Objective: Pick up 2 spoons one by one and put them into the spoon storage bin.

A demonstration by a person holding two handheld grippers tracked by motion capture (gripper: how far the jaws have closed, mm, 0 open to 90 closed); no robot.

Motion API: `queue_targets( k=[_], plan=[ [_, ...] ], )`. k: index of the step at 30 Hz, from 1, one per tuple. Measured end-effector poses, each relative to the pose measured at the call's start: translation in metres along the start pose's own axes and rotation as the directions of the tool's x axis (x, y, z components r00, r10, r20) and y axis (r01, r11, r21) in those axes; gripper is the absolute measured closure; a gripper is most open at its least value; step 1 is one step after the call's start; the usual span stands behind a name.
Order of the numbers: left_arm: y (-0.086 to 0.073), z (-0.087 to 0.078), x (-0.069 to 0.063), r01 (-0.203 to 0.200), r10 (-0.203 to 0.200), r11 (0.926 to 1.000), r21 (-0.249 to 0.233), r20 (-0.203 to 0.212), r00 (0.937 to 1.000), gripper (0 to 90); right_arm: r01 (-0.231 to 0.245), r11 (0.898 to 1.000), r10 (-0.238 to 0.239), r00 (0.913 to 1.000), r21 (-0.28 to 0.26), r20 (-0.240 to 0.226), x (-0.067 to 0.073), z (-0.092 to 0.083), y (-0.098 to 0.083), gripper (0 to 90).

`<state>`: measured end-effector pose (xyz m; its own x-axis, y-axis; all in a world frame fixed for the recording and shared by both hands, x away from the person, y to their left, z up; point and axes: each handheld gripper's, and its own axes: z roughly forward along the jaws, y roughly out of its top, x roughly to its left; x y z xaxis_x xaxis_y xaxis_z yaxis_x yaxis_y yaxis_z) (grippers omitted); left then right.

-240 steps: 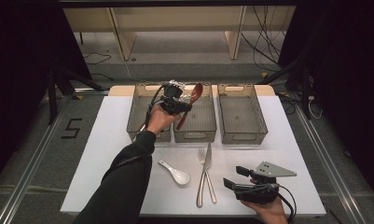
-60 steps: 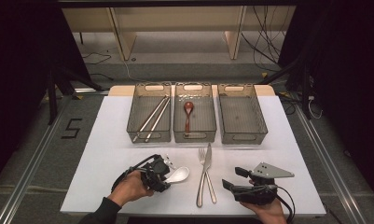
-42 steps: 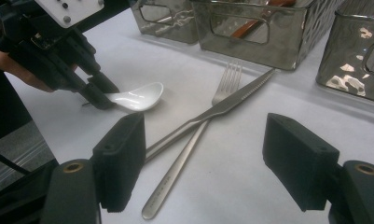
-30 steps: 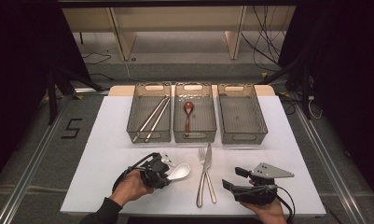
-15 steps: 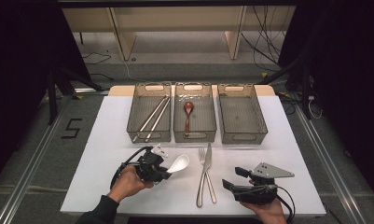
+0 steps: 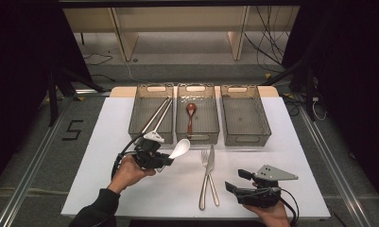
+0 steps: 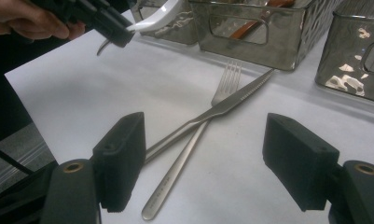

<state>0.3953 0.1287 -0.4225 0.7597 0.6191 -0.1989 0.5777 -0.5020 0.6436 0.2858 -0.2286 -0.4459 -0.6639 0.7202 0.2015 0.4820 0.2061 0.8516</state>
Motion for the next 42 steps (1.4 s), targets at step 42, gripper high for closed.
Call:
queue_targets(
  k=[42],
  plan=[
    [0.096, 0.024, 0.040, 0.042, -0.048, 0.9919, -0.120, -0.051, 0.9976, 75.2, -0.008, 1.000, 0.008, 1.0000, -0.002, -0.005, -0.001, -0.001, 0.000, 30.8]
  ],
)
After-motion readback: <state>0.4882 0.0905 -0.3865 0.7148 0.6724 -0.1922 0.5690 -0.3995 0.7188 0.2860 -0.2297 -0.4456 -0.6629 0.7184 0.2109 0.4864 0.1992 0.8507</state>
